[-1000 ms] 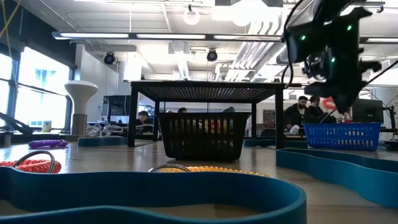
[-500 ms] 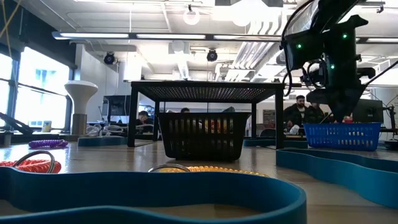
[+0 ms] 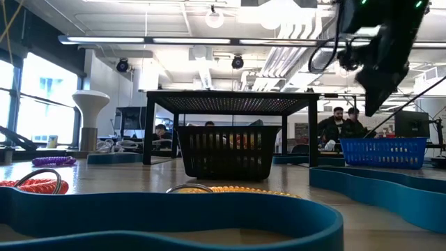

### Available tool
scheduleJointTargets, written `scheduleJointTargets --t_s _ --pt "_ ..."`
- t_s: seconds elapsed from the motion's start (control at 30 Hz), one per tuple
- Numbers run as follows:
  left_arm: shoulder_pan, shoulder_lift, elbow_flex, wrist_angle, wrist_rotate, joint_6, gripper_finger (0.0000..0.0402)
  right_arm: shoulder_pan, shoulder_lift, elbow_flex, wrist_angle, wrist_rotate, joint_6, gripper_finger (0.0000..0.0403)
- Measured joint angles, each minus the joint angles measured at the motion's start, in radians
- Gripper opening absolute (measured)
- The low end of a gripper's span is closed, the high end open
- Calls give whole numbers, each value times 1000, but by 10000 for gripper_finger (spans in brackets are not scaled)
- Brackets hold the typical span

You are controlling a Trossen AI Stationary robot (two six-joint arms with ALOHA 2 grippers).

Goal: Pick & Place Office Desk Supplies
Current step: Put the yellow spring keychain into the blue bin

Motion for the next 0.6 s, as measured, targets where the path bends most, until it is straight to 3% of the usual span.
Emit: scheduleJointTargets --t_s 0.2,0.3,0.4,0.6 --pt "0 0 0 -4 0 -7 142 226 -52 1 296 -540 151 199" --pt "0 0 0 -7 0 -12 142 358 -36 1 525 -696 180 198" --pt "0 0 0 -10 0 -16 142 505 4 1 782 -708 115 192" --pt "-1 0 0 -16 0 -15 142 710 118 1 1041 -486 80 171"
